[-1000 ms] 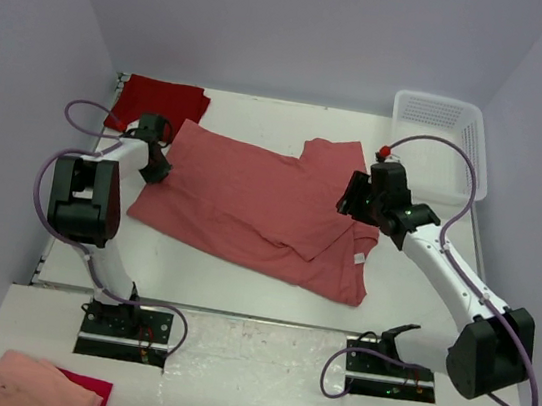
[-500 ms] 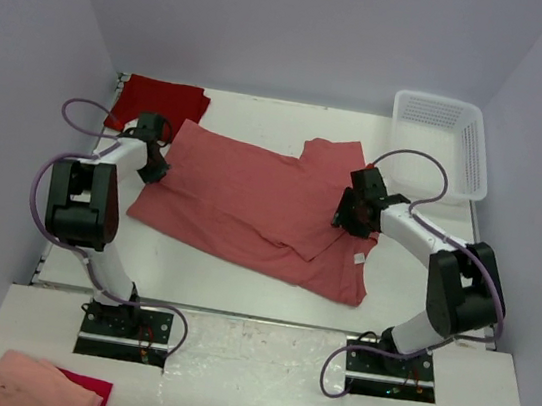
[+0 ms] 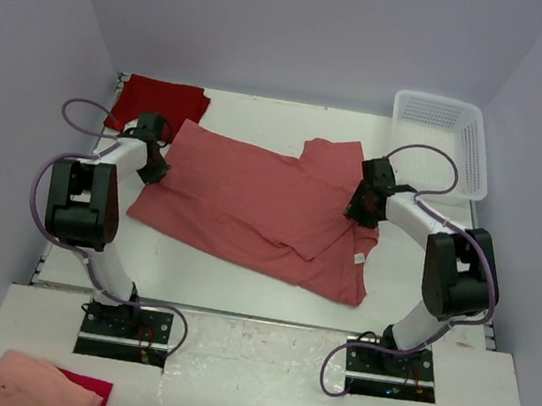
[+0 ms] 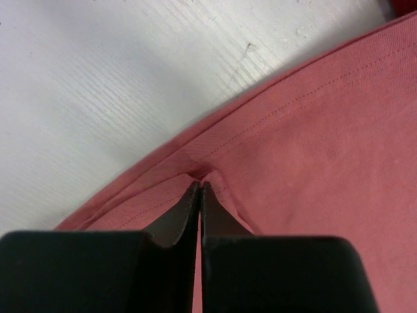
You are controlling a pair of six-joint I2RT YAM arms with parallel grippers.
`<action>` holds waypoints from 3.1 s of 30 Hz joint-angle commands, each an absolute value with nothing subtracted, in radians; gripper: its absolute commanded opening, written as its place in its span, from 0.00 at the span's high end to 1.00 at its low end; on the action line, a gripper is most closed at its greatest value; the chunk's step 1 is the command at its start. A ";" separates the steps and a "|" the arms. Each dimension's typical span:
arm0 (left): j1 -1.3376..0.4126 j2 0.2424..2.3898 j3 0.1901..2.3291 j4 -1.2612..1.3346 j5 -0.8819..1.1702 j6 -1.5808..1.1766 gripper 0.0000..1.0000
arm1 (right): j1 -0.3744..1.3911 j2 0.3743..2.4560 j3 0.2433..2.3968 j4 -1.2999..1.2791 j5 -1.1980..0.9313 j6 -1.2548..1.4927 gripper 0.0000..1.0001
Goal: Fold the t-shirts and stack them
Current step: Fold the flattened tshirt in 1/3 of the way
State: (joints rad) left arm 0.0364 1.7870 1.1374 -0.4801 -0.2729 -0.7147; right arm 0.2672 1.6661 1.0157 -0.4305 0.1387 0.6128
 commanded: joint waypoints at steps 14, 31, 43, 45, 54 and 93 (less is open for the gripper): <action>0.029 1.755 1.164 -0.466 -0.265 -0.727 1.00 | 0.265 1.720 1.078 -0.425 0.104 0.663 0.63; 0.029 1.781 1.173 -0.471 -0.250 -0.721 1.00 | 0.265 1.801 1.195 -0.555 0.075 0.653 0.76; 0.031 1.809 1.172 -0.463 -0.247 -0.733 1.00 | 0.268 1.778 1.216 -0.566 0.083 0.652 0.90; 0.031 1.812 1.190 -0.478 -0.258 -0.733 1.00 | 0.268 1.795 1.236 -0.575 0.083 0.643 1.00; 0.031 1.773 1.209 -0.514 -0.316 -0.738 1.00 | 0.267 1.801 1.264 -0.561 0.089 0.624 1.00; 0.040 1.838 1.296 -0.558 -0.387 -0.746 1.00 | 0.520 1.542 0.939 -0.413 -0.163 0.617 0.63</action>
